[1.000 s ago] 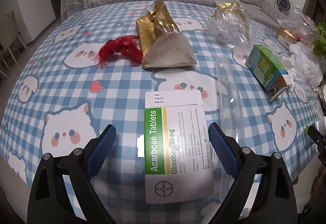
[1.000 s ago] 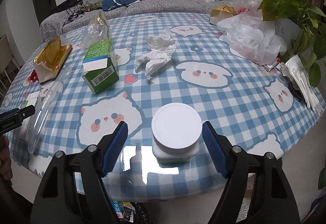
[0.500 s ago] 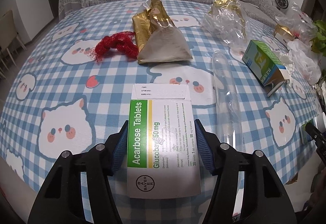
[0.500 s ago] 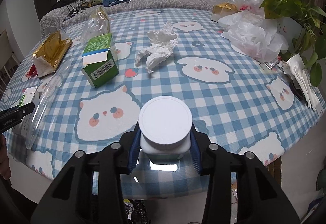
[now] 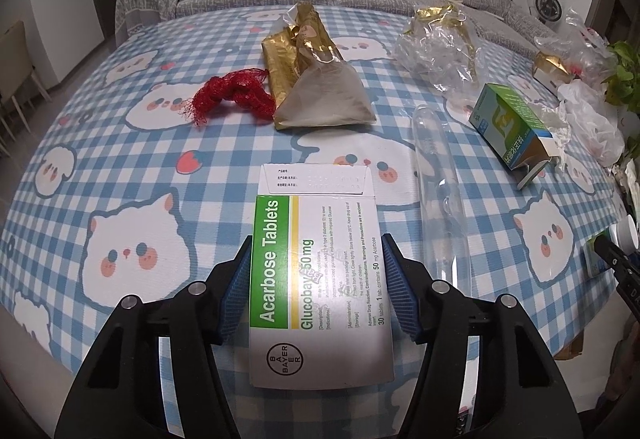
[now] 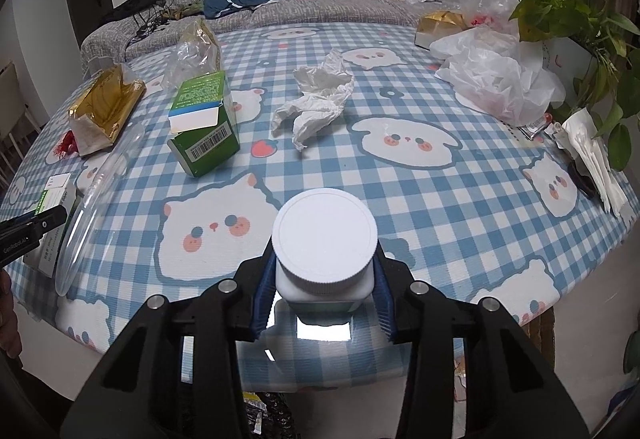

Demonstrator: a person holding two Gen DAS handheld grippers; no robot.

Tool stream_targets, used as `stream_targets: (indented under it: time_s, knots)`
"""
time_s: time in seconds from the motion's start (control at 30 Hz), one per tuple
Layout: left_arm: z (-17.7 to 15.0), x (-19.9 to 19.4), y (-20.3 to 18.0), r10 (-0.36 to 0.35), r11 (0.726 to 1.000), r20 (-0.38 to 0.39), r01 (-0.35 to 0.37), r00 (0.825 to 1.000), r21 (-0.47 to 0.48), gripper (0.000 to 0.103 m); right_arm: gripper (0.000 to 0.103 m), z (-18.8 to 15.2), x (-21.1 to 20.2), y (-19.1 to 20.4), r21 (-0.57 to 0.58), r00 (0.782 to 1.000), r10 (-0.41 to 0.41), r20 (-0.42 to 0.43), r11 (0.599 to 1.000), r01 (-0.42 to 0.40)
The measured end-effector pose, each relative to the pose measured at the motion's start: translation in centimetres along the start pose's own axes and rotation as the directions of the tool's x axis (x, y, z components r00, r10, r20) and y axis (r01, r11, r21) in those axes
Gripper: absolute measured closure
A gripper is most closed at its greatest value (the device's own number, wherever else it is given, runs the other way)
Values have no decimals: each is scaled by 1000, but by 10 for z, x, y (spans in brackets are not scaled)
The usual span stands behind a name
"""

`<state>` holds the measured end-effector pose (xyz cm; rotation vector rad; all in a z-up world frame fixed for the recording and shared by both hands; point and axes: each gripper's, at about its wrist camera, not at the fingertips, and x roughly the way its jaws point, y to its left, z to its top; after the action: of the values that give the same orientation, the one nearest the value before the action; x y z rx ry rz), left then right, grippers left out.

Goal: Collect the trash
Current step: 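Carry the tablet box and pill bottle with both tools over the black bin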

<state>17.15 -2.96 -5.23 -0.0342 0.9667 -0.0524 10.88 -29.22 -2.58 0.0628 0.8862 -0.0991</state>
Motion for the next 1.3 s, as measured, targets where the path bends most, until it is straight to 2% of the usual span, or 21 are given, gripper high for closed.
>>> stream_targets:
  time_s: [0.4, 0.9, 1.3]
  knots:
    - [-10, -22, 5, 10, 1000, 9, -10, 1000, -6, 44, 64, -4, -19, 14, -13, 999, 24, 27, 1000, -23]
    - [-42, -73, 17, 6, 1000, 38, -5, 999, -26, 44, 64, -26, -65, 41, -44, 996, 62, 62, 997, -59]
    - [-91, -108, 32, -10, 998, 52, 13, 999, -54, 44, 63, -62, -97, 76, -106, 991, 110, 80, 989, -102]
